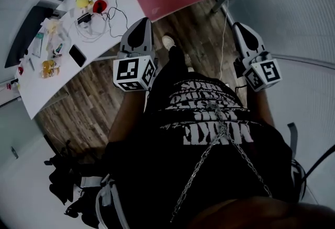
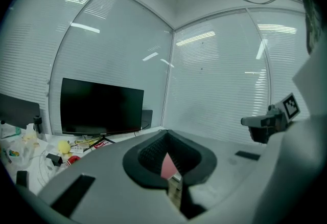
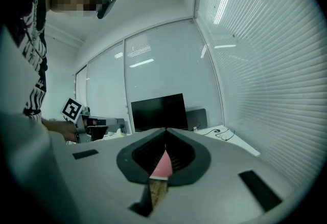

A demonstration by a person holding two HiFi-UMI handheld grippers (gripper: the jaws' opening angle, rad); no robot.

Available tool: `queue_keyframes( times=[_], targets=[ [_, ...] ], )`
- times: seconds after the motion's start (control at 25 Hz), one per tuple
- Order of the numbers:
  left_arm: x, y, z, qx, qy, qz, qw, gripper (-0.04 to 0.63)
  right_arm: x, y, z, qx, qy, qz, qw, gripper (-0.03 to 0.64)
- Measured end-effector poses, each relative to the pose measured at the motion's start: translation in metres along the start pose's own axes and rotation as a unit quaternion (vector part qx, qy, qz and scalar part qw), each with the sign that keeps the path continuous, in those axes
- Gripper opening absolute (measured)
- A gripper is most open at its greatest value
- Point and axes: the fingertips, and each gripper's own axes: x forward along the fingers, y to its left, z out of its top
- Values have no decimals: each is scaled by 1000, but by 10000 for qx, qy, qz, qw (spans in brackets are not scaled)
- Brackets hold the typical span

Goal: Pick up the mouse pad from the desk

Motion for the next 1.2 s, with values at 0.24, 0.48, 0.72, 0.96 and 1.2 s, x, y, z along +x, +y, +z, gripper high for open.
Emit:
queue_keyframes(
  times=[0.24,0.48,0.72,0.96,1.2],
  targets=[
    [48,24,-2,-32,81,25,10000,8,48,-22,-1,-62,272,39,9996,0],
    [100,71,-8,-149,159,165,9996,8,123,-40,-1,-389,588,217,9973,0],
    [153,122,-4,-397,307,176,9986,8,207,-50,10,-606,771,477,9940,0],
    [202,164,8,-360,323,99,9988,8,269,-63,18,-741,855,365,9929,0],
    [229,197,11,-533,421,272,9973,8,312,-81,29,-927,956,318,9906,2]
  ],
)
